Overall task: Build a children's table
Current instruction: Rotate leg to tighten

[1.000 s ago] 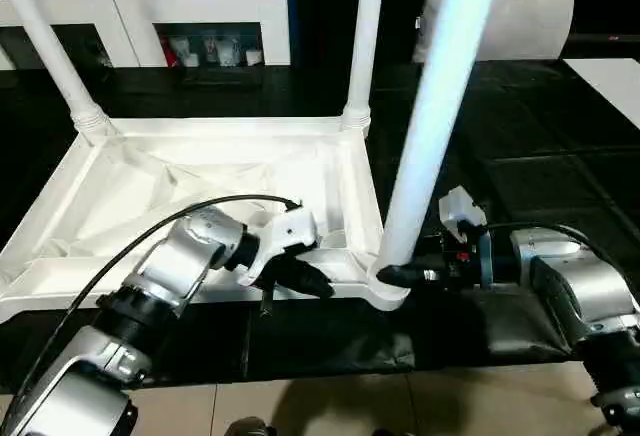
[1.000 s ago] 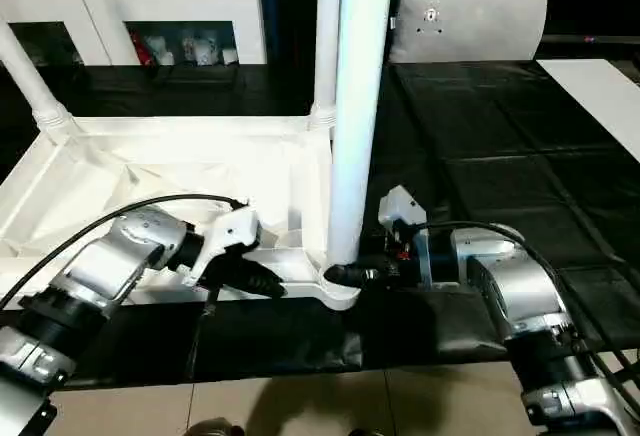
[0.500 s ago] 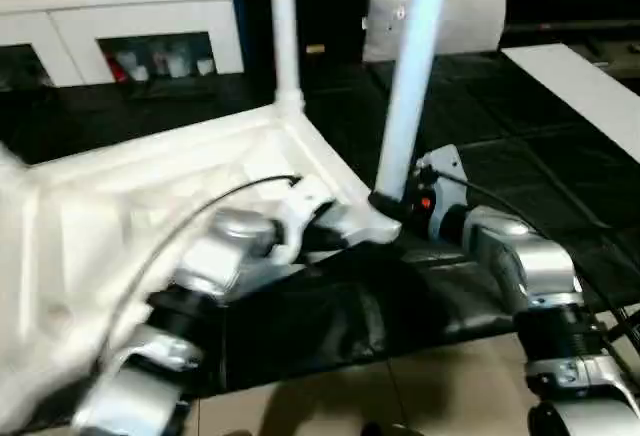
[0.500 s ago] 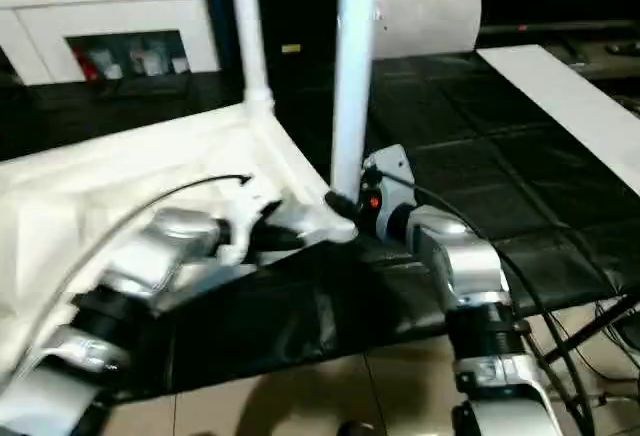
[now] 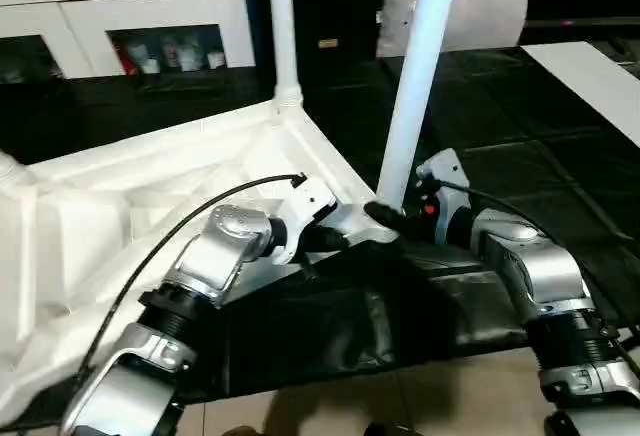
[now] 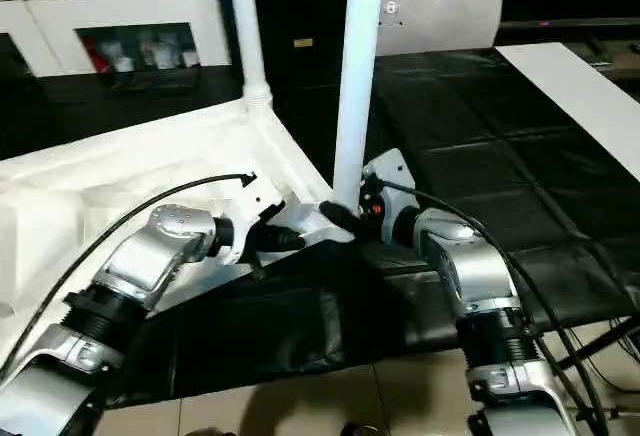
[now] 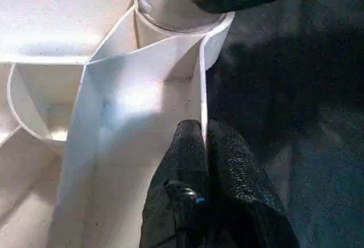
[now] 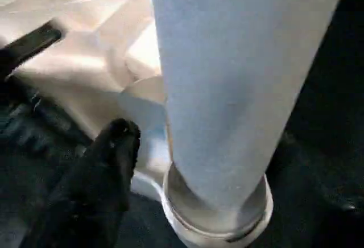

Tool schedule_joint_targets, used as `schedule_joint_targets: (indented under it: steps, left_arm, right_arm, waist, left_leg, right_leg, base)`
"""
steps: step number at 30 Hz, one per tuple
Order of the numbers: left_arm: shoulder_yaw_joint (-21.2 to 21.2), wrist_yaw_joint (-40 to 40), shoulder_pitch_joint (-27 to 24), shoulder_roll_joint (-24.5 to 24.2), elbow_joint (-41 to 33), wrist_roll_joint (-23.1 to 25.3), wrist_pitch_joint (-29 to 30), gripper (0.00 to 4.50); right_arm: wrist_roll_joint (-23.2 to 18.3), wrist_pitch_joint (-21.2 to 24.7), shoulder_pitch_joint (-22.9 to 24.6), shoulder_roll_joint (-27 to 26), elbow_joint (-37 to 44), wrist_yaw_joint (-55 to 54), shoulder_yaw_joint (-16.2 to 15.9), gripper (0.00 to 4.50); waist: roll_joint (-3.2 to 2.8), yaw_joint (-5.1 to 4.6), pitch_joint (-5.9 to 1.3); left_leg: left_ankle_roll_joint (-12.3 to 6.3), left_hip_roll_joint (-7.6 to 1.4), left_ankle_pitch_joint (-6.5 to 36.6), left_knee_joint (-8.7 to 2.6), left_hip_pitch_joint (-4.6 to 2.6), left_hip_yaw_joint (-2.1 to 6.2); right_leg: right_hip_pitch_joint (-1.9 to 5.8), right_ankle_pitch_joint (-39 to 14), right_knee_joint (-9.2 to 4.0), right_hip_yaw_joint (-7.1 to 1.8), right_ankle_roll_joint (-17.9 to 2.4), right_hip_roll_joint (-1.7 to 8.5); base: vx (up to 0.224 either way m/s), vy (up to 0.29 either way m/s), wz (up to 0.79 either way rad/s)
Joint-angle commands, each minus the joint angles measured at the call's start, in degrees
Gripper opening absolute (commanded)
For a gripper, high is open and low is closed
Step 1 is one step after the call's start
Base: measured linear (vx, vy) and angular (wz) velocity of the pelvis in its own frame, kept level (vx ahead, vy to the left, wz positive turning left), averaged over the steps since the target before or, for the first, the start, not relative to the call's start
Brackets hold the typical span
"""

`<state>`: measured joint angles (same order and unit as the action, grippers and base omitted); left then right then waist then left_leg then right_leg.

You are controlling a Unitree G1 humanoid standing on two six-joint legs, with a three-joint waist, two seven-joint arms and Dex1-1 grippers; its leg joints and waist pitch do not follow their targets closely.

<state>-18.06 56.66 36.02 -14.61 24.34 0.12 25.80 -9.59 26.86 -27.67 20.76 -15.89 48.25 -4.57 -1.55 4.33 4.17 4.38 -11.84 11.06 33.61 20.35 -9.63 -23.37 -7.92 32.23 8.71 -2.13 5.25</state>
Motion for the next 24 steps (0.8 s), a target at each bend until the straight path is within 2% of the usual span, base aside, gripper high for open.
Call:
schedule_joint_targets:
  steps: [1, 2, 3, 4, 6, 7, 9, 11, 12, 16, 17, 18, 20, 24]
  left_arm:
    - [-1.9, 5.9, 0.2, -1.5, -2.2, -0.9, -4.0, 0.0]
    - [-2.2, 7.1, 0.1, -2.2, -2.2, -1.0, -5.1, 0.0]
    - [-2.2, 7.1, 0.1, -2.2, -2.1, -1.0, -5.1, 0.0]
    - [-3.0, 9.8, -0.3, -3.5, -1.9, -1.2, -7.6, 0.0]
    - [-3.3, 11.5, -0.6, -4.1, -2.1, -1.5, -8.4, 0.0]
    - [-3.9, 14.7, -1.1, -5.2, -2.8, -2.5, -8.9, 0.0]
    - [-4.1, 16.0, -1.2, -5.8, -2.9, -2.8, -9.4, 0.0]
    - [-4.9, 18.4, -1.0, -7.0, -2.4, -2.7, -10.9, 0.0]
    - [-4.9, 18.4, -1.0, -7.0, -2.4, -2.7, -10.9, 0.0]
    - [-5.7, 21.2, -0.8, -8.1, -2.4, -2.9, -11.9, 0.0]
    - [-5.7, 21.4, -0.8, -8.1, -2.4, -2.9, -12.0, 0.0]
    - [-5.7, 21.5, -0.8, -8.2, -2.4, -2.9, -12.0, 0.0]
    - [-6.0, 22.5, -0.8, -8.4, -2.5, -2.8, -12.0, 0.0]
    - [-6.1, 22.9, -0.7, -8.4, -2.3, -3.0, -12.4, 0.0]
  right_arm:
    - [-1.3, -2.1, 0.8, 3.1, 1.6, 6.5, -0.8, 3.96]
    - [-1.5, -2.7, 1.0, 4.2, 1.9, 8.2, -1.0, 4.06]
    - [-1.5, -2.8, 1.0, 4.3, 2.0, 8.3, -1.0, 4.06]
    - [-2.3, -4.3, 1.4, 6.2, 2.4, 11.7, -1.1, 4.06]
    - [-2.8, -4.8, 1.5, 6.9, 2.6, 13.4, -1.0, 4.06]
    - [-3.6, -6.0, 1.7, 8.4, 2.9, 16.6, -1.2, 4.06]
    - [-4.0, -6.3, 1.8, 9.1, 3.0, 18.2, -1.4, 4.06]
    - [-4.8, -6.8, 2.5, 10.6, 3.6, 22.2, -2.6, 4.06]
    - [-4.9, -6.8, 2.5, 10.7, 3.6, 22.3, -2.6, 3.8]
    - [-5.2, -7.7, 2.8, 11.7, 3.2, 25.5, -3.9, 3.67]
    - [-5.3, -7.9, 2.8, 11.7, 3.1, 25.7, -4.0, 3.34]
    - [-5.3, -7.9, 2.8, 11.7, 3.1, 25.8, -4.0, 3.34]
    - [-5.7, -7.5, 2.9, 11.8, 3.4, 27.0, -4.3, 3.17]
    - [-6.0, -7.8, 3.3, 11.9, 3.4, 28.0, -4.7, 2.84]
  waist:
    - [0.16, 0.28, -4.39]
    - [0.16, 0.73, -4.45]
    - [0.11, 1.02, -4.43]
    - [0.17, 1.39, -4.44]
    - [0.2, 1.44, -4.42]
    - [0.42, 1.65, -4.57]
    - [0.27, 1.94, -4.47]
    - [0.31, 2.38, -4.45]
    - [0.26, 2.51, -4.46]
    - [0.43, 2.69, -4.24]
    - [0.47, 2.69, -4.18]
    - [0.47, 2.69, -4.18]
    - [0.57, 2.64, -4.07]
    - [0.57, 2.61, -4.13]
  left_leg:
    - [-5.02, -1.52, 8.4, -3.41, -0.19, 0.22]
    - [-5.06, -1.61, 8.4, -3.4, -0.38, 0.14]
    - [-5.06, -1.62, 8.3, -3.38, -0.38, 0.17]
    - [-5.16, -1.66, 8.0, -3.37, -0.22, 0.13]
    - [-5.14, -1.69, 7.9, -3.38, -0.21, 0.12]
    - [-5.19, -1.67, 8.1, -3.34, -0.23, 0.09]
    - [-5.15, -1.74, 8.2, -3.36, -0.2, 0.1]
    - [-4.79, -1.85, 9.2, -3.37, -0.48, 0.03]
    - [-4.74, -1.82, 9.3, -3.36, -0.45, 0.08]
    - [-3.97, -1.72, 10.7, -3.45, -0.43, 0.11]
    - [-3.78, -1.65, 11.2, -3.41, -0.47, 0.09]
    - [-3.78, -1.65, 11.2, -3.41, -0.47, 0.09]
    - [-3.58, -1.43, 11.8, -3.39, -0.52, 0.12]
    - [-3.85, -1.53, 10.9, -3.41, -0.4, 0.21]
  right_leg:
    - [3.99, -14.9, -3.2, -3.61, -9.7, 3.63]
    - [3.95, -15.2, -3.27, -3.71, -9.4, 3.69]
    - [3.91, -15.2, -3.19, -3.73, -9.5, 3.79]
    - [4.02, -14.9, -3.06, -3.75, -9.6, 3.73]
    - [4.01, -14.8, -2.98, -3.78, -9.6, 3.74]
    - [4.08, -15.4, -2.99, -3.74, -9.5, 3.79]
    - [3.96, -16.2, -2.96, -3.77, -9.6, 3.85]
    - [3.69, -18.1, -3.12, -3.82, -9.2, 3.79]
    - [3.73, -18.4, -3.13, -3.78, -9.1, 3.81]
    - [3.67, -21.9, -3.57, -3.74, -7.9, 3.9]
    - [3.58, -23.2, -3.77, -3.7, -7.4, 3.94]
    - [3.58, -23.2, -3.77, -3.7, -7.4, 3.94]
    - [3.56, -26.2, -4.15, -3.5, -6.0, 3.85]
    - [3.5, -25.3, -4.04, -3.5, -5.8, 3.76]
  base:
    - [0.0, 0.0, 0.0]
    - [0.0, 0.0, 0.0]
    - [0.0, 0.0, 0.0]
    - [0.0, 0.0, 0.0]
    - [0.0, 0.0, 0.0]
    - [0.0, 0.0, 0.0]
    - [0.0, 0.0, 0.0]
    - [0.0, 0.0, 0.0]
    - [0.0, 0.0, 0.0]
    - [0.0, 0.0, 0.0]
    - [0.0, 0.0, 0.0]
    - [0.0, 0.0, 0.0]
    - [0.0, 0.0, 0.0]
    - [0.0, 0.0, 0.0]
